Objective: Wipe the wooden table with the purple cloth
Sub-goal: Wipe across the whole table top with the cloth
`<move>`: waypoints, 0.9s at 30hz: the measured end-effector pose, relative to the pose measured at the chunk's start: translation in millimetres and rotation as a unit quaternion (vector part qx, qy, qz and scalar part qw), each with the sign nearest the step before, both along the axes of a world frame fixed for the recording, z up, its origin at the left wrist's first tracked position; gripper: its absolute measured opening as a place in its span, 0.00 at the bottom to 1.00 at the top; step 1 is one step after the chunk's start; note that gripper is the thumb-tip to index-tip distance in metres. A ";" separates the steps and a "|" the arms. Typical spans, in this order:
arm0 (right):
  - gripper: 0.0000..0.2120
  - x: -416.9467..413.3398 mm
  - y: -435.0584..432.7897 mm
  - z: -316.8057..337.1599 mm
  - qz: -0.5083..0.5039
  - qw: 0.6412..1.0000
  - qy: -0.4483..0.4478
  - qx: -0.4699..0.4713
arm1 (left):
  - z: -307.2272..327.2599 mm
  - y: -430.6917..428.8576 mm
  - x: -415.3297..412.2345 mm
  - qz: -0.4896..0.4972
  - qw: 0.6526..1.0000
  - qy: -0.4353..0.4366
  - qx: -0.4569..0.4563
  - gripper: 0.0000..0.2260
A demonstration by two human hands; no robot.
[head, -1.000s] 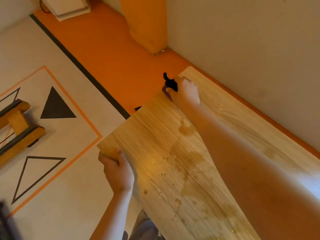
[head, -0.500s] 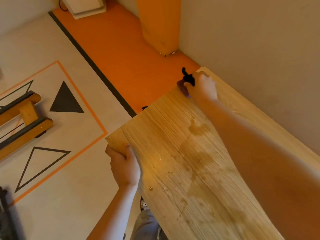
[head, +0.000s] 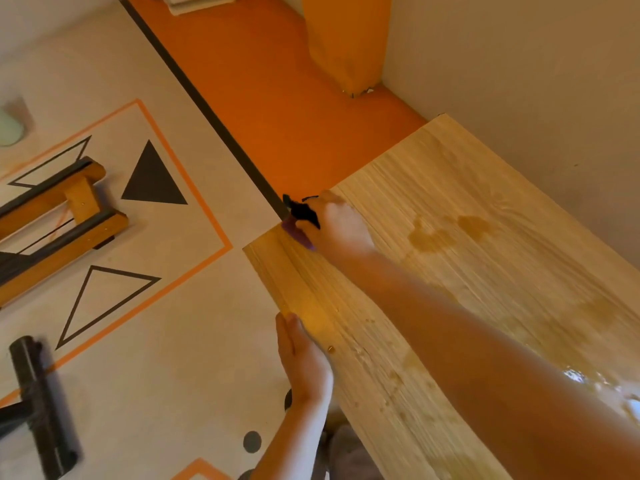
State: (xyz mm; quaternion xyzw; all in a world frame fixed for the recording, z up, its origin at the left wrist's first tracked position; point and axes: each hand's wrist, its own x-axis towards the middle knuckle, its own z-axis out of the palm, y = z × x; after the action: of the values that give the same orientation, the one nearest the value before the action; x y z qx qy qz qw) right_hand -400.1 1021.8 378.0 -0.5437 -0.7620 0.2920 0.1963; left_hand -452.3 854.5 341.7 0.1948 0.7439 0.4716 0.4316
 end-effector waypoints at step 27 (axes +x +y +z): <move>0.10 -44.5 -29.7 1.1 0.162 0.987 0.008 0.006 | -4.9 2.1 -4.0 0.016 1.000 -0.012 0.010 0.17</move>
State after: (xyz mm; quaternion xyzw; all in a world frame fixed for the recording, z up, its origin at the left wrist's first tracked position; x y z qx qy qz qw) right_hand -444.6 992.0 379.1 -0.4096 -0.8400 0.3200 0.1560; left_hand -456.2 856.5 336.8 0.1816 0.7370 0.4881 0.4308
